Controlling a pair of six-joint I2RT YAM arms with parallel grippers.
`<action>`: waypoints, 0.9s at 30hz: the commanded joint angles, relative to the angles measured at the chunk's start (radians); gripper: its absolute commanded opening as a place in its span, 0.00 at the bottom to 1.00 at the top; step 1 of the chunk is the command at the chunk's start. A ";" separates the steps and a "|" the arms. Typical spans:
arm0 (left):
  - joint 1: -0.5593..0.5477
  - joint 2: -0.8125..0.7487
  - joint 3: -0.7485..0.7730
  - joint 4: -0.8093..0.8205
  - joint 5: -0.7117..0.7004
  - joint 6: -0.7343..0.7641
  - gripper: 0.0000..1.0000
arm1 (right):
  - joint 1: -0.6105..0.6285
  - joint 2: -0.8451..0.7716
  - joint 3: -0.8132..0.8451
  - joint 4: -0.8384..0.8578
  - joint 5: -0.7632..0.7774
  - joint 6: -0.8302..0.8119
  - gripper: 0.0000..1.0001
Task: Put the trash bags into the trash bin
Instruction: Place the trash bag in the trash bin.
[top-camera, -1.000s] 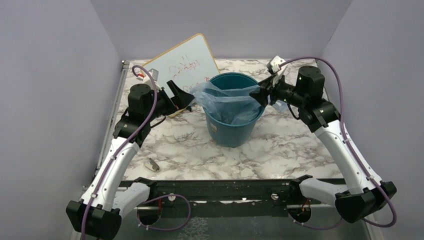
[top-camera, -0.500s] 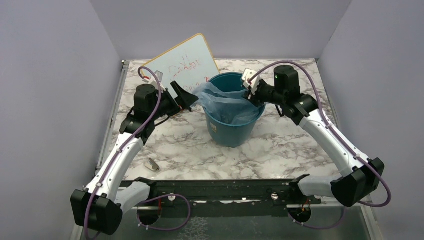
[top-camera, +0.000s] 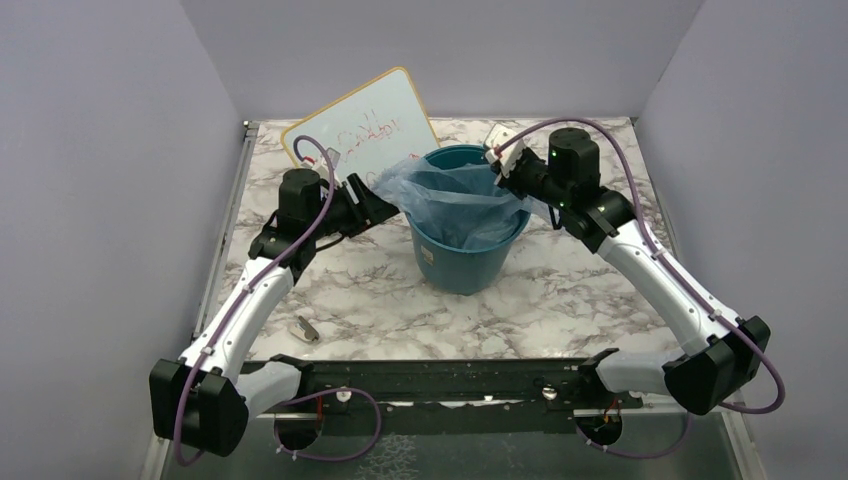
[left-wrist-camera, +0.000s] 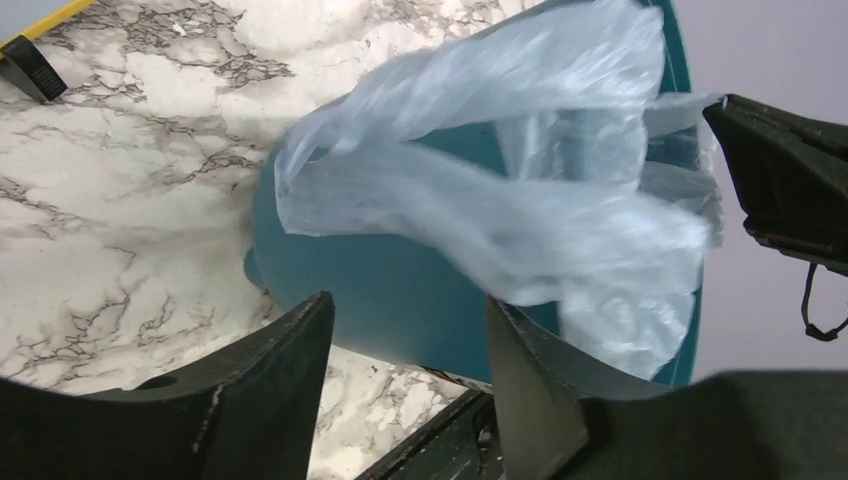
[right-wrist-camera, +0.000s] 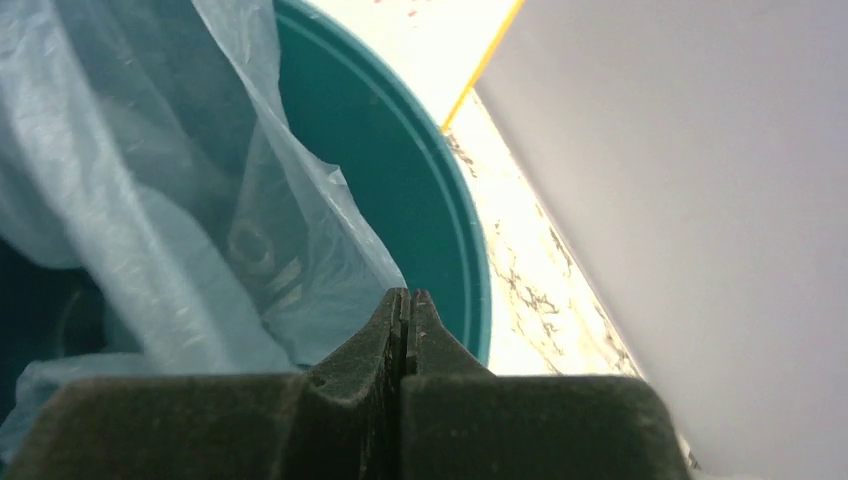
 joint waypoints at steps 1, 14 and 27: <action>0.006 -0.001 -0.005 0.055 0.058 0.011 0.57 | 0.005 -0.023 0.003 0.108 0.197 0.142 0.01; 0.006 -0.033 0.252 -0.206 -0.156 0.375 0.66 | 0.005 -0.065 -0.020 0.085 0.229 0.383 0.01; 0.006 0.004 0.173 0.003 0.037 0.084 0.94 | 0.005 0.003 0.071 0.045 0.380 0.615 0.01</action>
